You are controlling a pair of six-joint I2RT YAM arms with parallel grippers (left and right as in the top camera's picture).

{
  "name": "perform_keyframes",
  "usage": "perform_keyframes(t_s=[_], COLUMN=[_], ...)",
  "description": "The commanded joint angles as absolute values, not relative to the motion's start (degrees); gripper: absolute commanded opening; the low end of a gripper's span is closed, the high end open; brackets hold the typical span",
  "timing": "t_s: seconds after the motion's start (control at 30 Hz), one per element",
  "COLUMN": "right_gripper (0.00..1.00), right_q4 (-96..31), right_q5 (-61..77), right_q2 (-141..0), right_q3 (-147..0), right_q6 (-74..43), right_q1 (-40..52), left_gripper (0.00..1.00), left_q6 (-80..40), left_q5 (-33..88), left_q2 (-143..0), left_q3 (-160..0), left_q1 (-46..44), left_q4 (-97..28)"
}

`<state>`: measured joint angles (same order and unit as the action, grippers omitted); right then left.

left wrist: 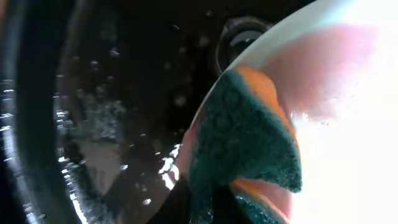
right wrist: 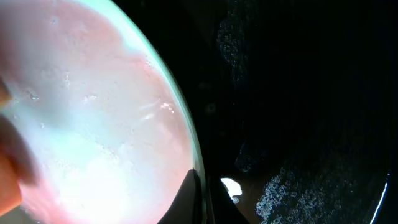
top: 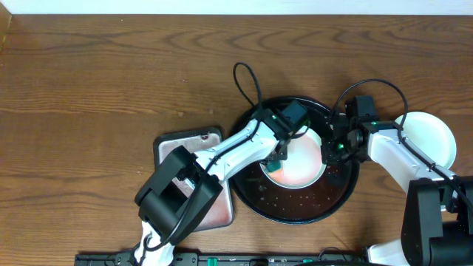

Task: Clean dirty plates on tray and stack at the side
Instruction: 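Scrub the second plate with the sponge while right gripper holds rim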

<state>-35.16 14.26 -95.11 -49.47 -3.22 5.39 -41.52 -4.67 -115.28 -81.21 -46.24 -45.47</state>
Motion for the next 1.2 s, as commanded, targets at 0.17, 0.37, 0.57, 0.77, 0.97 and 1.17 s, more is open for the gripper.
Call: perform_keyframes(t_s=[0.17, 0.37, 0.57, 0.77, 0.97, 1.17], right_gripper=[0.01, 0.01, 0.01, 0.01, 0.01, 0.01], right_q4=[-35.8, -35.8, -35.8, -35.6, -35.5, -35.4], right_q5=[10.3, 10.3, 10.3, 10.3, 10.3, 10.3], right_q2=[-93.8, -93.8, -93.8, -93.8, -93.8, -93.8], right_q3=[-48.9, -48.9, -48.9, -48.9, -48.9, -48.9], right_q6=[-2.9, -2.9, -2.9, -3.2, -4.3, -5.5], right_q1=[5.3, 5.3, 5.3, 5.3, 5.3, 5.3], left_gripper=[0.07, 0.07, 0.07, 0.08, 0.08, 0.08], left_q6=[-40.1, -42.4, -45.6, -42.2, -38.6, -38.6], left_q5=[-1.8, 14.7, 21.6, 32.4, 17.6, -4.6], left_q2=[-117.0, -117.3, -120.2, -121.0, -120.8, -119.6], left_q3=[-81.2, -79.0, -78.7, -78.7, -78.8, -80.6], left_q1=[-44.5, -45.5, -46.9, -47.5, -46.5, -43.9], left_q4=[-41.8, -28.4, -22.1, -20.2, -31.3, -43.6])
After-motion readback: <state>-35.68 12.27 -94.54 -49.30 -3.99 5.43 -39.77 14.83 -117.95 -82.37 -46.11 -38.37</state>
